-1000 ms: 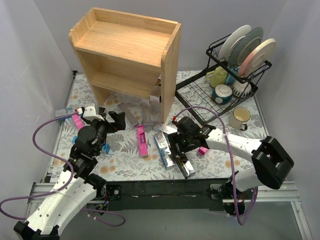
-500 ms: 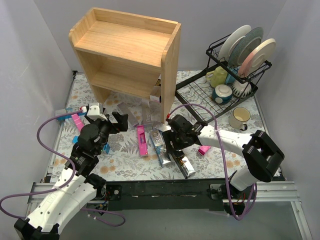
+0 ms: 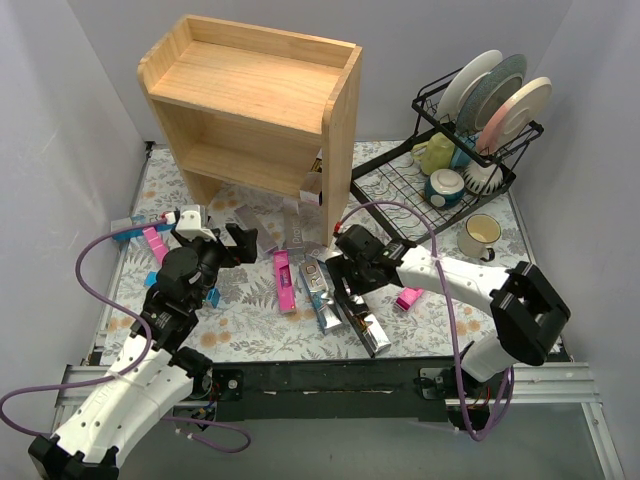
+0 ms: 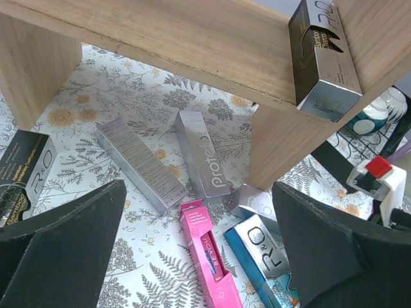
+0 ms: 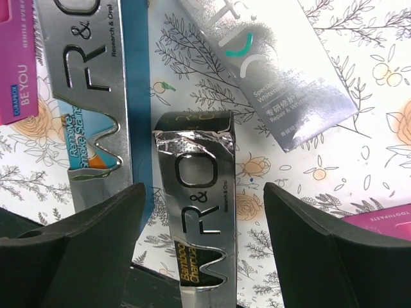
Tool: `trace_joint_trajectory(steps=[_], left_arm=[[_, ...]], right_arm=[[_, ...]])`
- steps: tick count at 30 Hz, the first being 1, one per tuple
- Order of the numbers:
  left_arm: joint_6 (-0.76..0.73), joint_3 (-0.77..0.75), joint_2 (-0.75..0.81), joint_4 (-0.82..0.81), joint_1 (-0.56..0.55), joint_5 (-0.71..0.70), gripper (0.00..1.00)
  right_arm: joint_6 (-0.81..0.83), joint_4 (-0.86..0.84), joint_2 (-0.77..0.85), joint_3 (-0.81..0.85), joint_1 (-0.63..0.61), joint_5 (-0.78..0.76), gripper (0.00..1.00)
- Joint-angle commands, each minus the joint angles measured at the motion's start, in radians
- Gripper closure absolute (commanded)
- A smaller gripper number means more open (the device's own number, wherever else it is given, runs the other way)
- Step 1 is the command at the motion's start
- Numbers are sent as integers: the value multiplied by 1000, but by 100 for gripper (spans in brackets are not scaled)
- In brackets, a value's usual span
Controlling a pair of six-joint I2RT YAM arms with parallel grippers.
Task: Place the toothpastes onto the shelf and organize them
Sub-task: Pick up the toothpaste from the center of the board.
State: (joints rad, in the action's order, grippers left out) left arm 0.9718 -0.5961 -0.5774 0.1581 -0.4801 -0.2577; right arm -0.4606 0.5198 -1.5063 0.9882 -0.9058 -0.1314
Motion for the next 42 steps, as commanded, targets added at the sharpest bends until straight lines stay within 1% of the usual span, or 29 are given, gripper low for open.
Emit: trace_joint_trajectory(steps=[1, 6, 13, 21, 23, 24, 26, 27, 28, 30, 31, 32, 33, 34, 35, 36, 37, 38, 39, 40, 41, 42], left_arm=[[-15, 2, -2, 8, -3, 12, 2], [-13, 2, -10, 8, -3, 20, 2], [-2, 12, -18, -9, -3, 24, 2], [28, -25, -133, -2, -3, 101, 2], [44, -36, -153, 1, -3, 147, 2], [56, -50, -171, 1, -5, 164, 2], [90, -62, -186, 4, -15, 195, 2], [97, -73, -200, 4, -26, 205, 2], [111, -80, -208, 6, -38, 204, 2], [120, -91, -222, 11, -101, 168, 2], [125, -102, -236, 11, -133, 141, 2], [131, -108, -248, 12, -217, 102, 2], [134, -117, -257, 11, -263, 65, 2], [142, -134, -287, 12, -312, -16, 2], [162, -145, -301, 12, -409, -56, 2], [175, -152, -320, 11, -452, -92, 2], [186, -162, -338, 2, -495, -166, 2], [195, -180, -373, -5, -571, -199, 2], [220, -189, -398, -8, -609, -245, 2], [232, -203, -421, -17, -645, -323, 2], [245, -227, -471, -22, -716, -375, 2], [260, -247, -499, -23, -751, -418, 2]], right_arm=[[11, -23, -64, 26, -8, 12, 18], [28, -17, -121, 33, -18, 7, 19], [17, 28, -190, 46, -45, -65, 21], [-10, 42, -204, 30, -50, -100, 24], [-12, 52, -204, 30, -50, -106, 27], [-12, 54, -195, 29, -50, -109, 31], [-18, 55, -180, 24, -48, -116, 35], [-16, 59, -158, 24, -50, -116, 40], [-18, 63, -149, 26, -50, -117, 43], [-23, 86, -118, 38, -48, -119, 48], [-26, 98, -108, 44, -48, -128, 49], [-29, 108, -97, 50, -47, -132, 49], [-32, 130, -77, 64, -45, -139, 49], [-36, 140, -65, 69, -42, -152, 49], [-38, 147, -54, 75, -32, -158, 49], [-42, 160, -31, 79, -22, -163, 50], [-46, 175, -19, 89, -13, -168, 50], [-49, 180, -5, 92, 14, -168, 50], [-50, 184, 21, 96, 33, -168, 51], [-55, 184, 35, 101, 50, -156, 51], [-56, 184, 49, 105, 91, -146, 51], [-58, 181, 73, 109, 114, -120, 52]])
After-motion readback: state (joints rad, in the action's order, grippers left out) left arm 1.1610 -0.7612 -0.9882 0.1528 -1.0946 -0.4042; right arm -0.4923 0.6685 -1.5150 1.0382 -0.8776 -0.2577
